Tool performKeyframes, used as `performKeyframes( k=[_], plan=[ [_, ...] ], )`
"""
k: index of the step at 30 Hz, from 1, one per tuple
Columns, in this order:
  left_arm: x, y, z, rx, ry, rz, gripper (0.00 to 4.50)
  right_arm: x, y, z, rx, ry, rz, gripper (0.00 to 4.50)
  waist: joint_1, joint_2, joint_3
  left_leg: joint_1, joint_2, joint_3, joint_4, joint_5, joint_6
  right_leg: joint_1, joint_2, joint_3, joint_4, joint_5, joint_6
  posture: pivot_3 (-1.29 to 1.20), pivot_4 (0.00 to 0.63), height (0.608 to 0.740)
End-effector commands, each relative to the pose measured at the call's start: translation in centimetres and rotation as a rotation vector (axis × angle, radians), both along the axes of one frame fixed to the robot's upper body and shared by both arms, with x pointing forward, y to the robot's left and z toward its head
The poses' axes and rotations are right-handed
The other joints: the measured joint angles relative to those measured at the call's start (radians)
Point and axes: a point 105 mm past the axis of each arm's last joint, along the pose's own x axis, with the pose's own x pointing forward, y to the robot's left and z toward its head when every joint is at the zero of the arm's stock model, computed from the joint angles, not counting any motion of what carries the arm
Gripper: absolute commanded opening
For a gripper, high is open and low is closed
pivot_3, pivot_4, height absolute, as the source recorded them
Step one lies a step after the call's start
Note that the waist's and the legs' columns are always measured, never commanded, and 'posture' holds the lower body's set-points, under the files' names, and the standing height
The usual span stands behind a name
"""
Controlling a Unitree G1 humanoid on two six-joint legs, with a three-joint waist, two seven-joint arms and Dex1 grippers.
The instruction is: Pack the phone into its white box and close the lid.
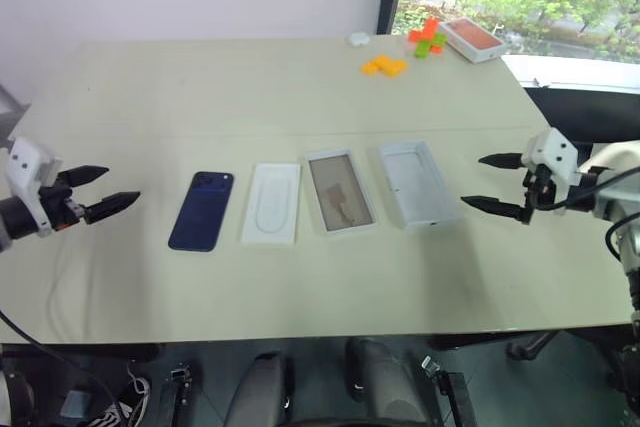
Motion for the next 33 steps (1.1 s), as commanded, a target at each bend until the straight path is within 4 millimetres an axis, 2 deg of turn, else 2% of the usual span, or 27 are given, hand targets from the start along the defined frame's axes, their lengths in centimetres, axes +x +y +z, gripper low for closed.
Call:
performKeyframes(
  k=[1,14,17,19,21,23,27,31,33],
  plan=[
    [-0.1,0.3,1.8,0.022,-0.061,0.003,4.45,0.2,-0.8,1.6,-0.02,-0.062,-0.014,4.5,0.001,0.0,0.0,0.0,0.0,0.0,0.0,0.0,0.0,0.0,0.0,0.0,0.0,0.0,0.0,0.0,0.15,0.74],
    [0.2,-0.4,1.5,0.016,-0.055,0.003,4.45,0.1,-0.5,1.2,-0.015,-0.06,-0.005,4.5,0.001,0.0,0.0,0.0,0.0,0.0,0.0,0.0,0.0,0.0,0.0,0.0,0.0,0.0,0.0,0.0,0.15,0.74],
    [0.5,-1.2,1.5,-0.068,0.007,0.013,4.45,0.1,-0.1,1.2,-0.018,-0.063,0.003,4.5,0.001,0.0,0.0,0.0,0.0,0.0,0.0,0.0,0.0,0.0,0.0,0.0,0.0,0.0,0.0,0.0,0.15,0.74],
    [0.5,-3.1,1.7,-0.14,0.054,-0.018,4.45,0.2,0.4,1.3,-0.017,-0.068,0.017,4.5,0.002,0.0,0.0,0.0,0.0,0.0,0.0,0.0,0.0,0.0,0.0,0.0,0.0,0.0,0.0,0.0,0.15,0.74],
    [0.7,-6.2,0.9,-0.126,0.11,-0.062,4.45,0.3,1.6,1.6,-0.013,-0.087,0.051,4.5,0.003,0.0,0.0,0.0,0.0,0.0,0.0,0.0,0.0,0.0,0.0,0.0,0.0,0.0,0.0,0.0,0.15,0.74],
    [1.4,-8.2,0.7,-0.21,0.142,-0.027,4.45,0.3,2.7,2.0,0.004,-0.099,0.073,4.5,0.005,0.0,0.0,0.0,-0.001,-0.001,0.0,0.0,0.0,0.001,0.0,0.0,0.0,0.0,0.0,0.0,0.15,0.74],
    [2.7,-12.3,-1.4,-0.233,0.208,0.088,4.45,-0.1,5.1,2.5,0.008,-0.115,0.14,4.5,0.004,0.0,0.0,0.0,-0.001,-0.002,0.001,0.0,0.0,0.001,0.0,0.0,0.001,0.0,0.0,0.0,0.15,0.74],
    [2.6,-15.3,-2.2,-0.306,0.293,0.123,4.45,-0.6,6.8,2.7,-0.003,-0.125,0.195,4.5,0.001,-0.002,0.001,0.0,0.0,-0.003,0.001,0.0,0.0,0.001,0.0,0.0,0.002,0.0,0.0,0.0,0.15,0.74],
    [3.0,-15.8,-2.6,-0.338,0.312,0.171,4.45,-0.7,7.6,2.9,-0.006,-0.138,0.218,4.5,0.003,-0.002,0.001,0.001,-0.001,-0.003,0.0,0.0,0.0,0.001,0.0,0.0,0.002,0.0,0.0,0.0,0.15,0.74]
  ],
)
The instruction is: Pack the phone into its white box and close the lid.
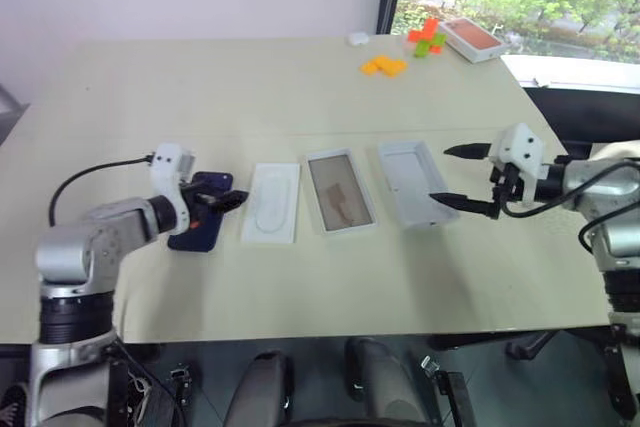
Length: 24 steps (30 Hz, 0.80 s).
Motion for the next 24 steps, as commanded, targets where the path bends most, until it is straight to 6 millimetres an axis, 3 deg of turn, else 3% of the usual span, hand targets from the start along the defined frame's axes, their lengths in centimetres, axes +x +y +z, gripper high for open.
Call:
performKeyframes(
  k=[1,5,22,24],
  plan=[
    [0.5,-0.3,0.4,-0.034,0.022,0.094,4.45,-0.4,1.8,1.5,0.01,-0.056,0.059,4.5,0.001,0.0,0.0,0.0,0.0,0.0,0.0,0.0,0.0,0.0,0.0,0.0,0.0,0.0,0.0,0.0,0.15,0.74],
    [0.5,-3.1,-0.1,-0.101,0.066,0.057,4.45,-0.2,2.6,1.8,0.025,-0.067,0.068,4.5,0.002,0.0,0.0,0.0,-0.001,0.0,0.0,0.0,0.0,0.0,0.0,0.0,0.0,0.0,0.0,0.0,0.15,0.74],
    [1.2,-3.9,-2.4,-0.189,0.142,0.112,4.45,-0.2,2.4,1.5,0.007,-0.083,0.059,4.5,0.003,0.0,0.0,0.001,-0.001,0.0,0.0,0.001,-0.001,0.002,0.0,0.0,-0.001,0.0,0.0,0.0,0.15,0.74],
    [1.0,-4.2,-2.6,-0.211,0.15,0.107,3.92,-0.2,2.3,1.3,0.004,-0.076,0.059,4.5,0.004,0.0,0.0,0.001,-0.001,0.0,0.0,0.001,-0.001,0.002,0.0,0.0,-0.001,0.0,0.0,0.0,0.15,0.74]
  ],
)
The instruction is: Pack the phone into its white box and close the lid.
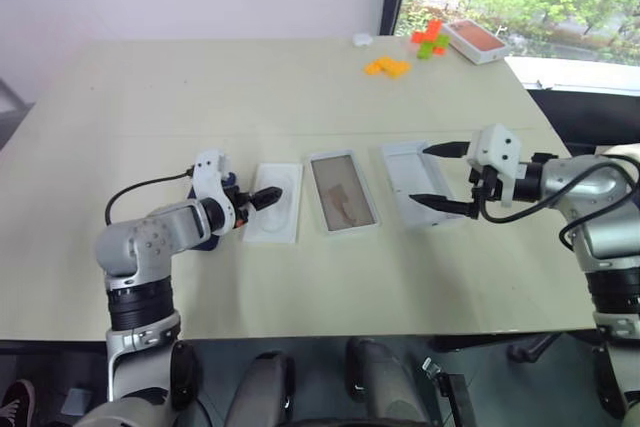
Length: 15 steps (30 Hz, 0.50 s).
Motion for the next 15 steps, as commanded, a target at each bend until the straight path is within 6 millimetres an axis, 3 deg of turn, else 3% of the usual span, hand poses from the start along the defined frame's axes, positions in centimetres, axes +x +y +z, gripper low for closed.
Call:
performKeyframes(
  k=[1,8,15],
  plan=[
    [-0.3,-0.4,-0.8,-0.037,0.022,-0.002,3.57,-0.2,-0.2,1.0,-0.006,-0.045,0.008,4.5,0.0,0.0,0.0,0.0,0.0,0.0,0.0,0.0,0.0,0.0,0.0,0.0,0.0,0.0,0.0,0.0,0.15,0.74],
    [-0.1,0.1,-0.6,-0.019,0.012,0.011,0.14,-0.1,-0.7,0.8,0.001,-0.036,-0.008,4.5,0.0,0.0,0.0,0.0,0.0,0.0,0.0,0.0,0.0,0.0,0.0,0.0,0.0,0.0,0.0,0.0,0.15,0.74],
    [0.3,1.2,0.9,-0.079,-0.011,0.047,0.01,0.0,-1.1,0.6,0.023,-0.02,-0.02,4.5,-0.003,0.0,0.0,0.0,0.0,0.0,0.0,0.0,0.0,0.0,0.0,0.0,0.0,0.0,0.0,0.0,0.15,0.74]
  ],
)
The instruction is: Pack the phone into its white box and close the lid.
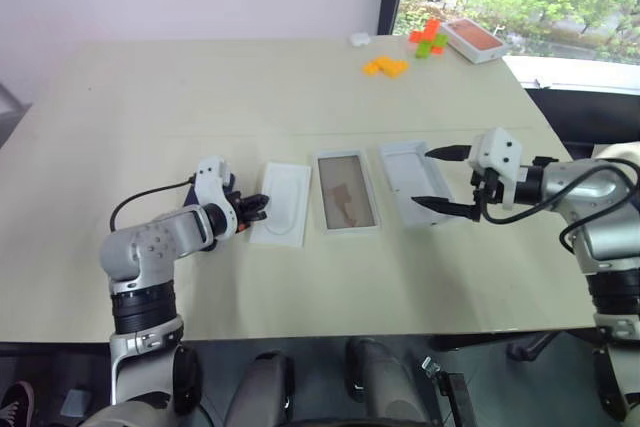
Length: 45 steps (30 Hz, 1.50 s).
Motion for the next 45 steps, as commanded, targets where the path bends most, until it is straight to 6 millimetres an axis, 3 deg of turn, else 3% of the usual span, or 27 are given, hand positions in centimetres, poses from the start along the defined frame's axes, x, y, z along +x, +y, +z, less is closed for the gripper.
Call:
performKeyframes(
  k=[1,7,12,19,26,39,45],
  plan=[
    [0.5,1.3,2.1,-0.059,-0.048,0.042,0.01,-0.2,-0.4,1.6,0.051,-0.033,-0.001,4.5,0.001,0.0,0.0,0.0,0.0,0.0,0.0,0.0,0.0,0.0,0.0,0.0,0.0,0.0,0.0,0.0,0.15,0.74],
    [0.2,1.6,4.4,-0.195,-0.068,0.027,0.01,-2.2,1.1,4.3,0.283,0.066,0.1,4.5,0.002,0.0,0.0,-0.001,0.0,-0.001,0.0,0.0,0.0,0.0,0.0,0.0,0.0,0.0,0.0,0.0,0.15,0.74],
    [0.0,0.5,5.5,-0.287,-0.078,0.025,0.01,-2.8,1.5,4.9,0.31,0.061,0.119,4.5,0.004,-0.001,0.0,-0.001,0.0,-0.001,0.0,0.0,0.0,0.0,0.0,0.0,-0.001,0.0,0.0,0.0,0.15,0.74],
    [0.8,-3.2,6.3,-0.264,-0.075,0.055,0.01,-3.5,1.1,4.6,0.326,0.083,0.138,4.5,0.008,-0.002,0.001,-0.002,-0.001,-0.001,0.0,0.0,0.0,0.0,0.0,0.0,-0.001,0.0,0.0,0.0,0.15,0.74],
    [1.2,-7.4,5.0,-0.252,-0.004,0.099,0.01,-3.3,0.9,3.9,0.292,0.082,0.117,4.5,0.001,-0.002,0.001,-0.002,-0.002,0.0,0.0,0.0,0.0,0.0,0.001,0.0,-0.002,0.0,0.0,0.0,0.15,0.74],
    [0.9,-10.8,3.7,-0.217,0.051,0.032,0.01,-3.3,0.9,3.9,0.291,0.081,0.101,4.5,0.005,-0.002,0.001,-0.002,-0.002,-0.001,0.0,0.0,-0.001,0.0,0.002,0.001,-0.002,0.0,0.0,0.0,0.15,0.74],
    [0.8,-11.5,3.1,-0.207,0.08,0.015,0.01,-3.2,0.8,3.6,0.276,0.074,0.084,4.5,0.004,-0.002,0.001,-0.002,-0.002,-0.001,0.0,0.0,-0.001,0.0,0.002,0.001,-0.002,0.0,0.0,0.0,0.15,0.74]
  ],
)
